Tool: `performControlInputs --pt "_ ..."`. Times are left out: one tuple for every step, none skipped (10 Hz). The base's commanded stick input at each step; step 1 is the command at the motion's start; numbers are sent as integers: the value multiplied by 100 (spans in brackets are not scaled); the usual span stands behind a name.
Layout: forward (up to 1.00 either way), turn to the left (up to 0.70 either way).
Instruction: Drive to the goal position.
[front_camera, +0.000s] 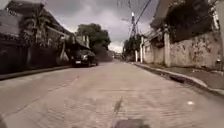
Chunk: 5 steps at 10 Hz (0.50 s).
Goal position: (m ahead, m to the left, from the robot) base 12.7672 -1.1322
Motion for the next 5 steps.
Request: performControlInputs --pt "100 0" --pt "100 0" --pt "100 0" --pt "100 0" --pt "100 0"
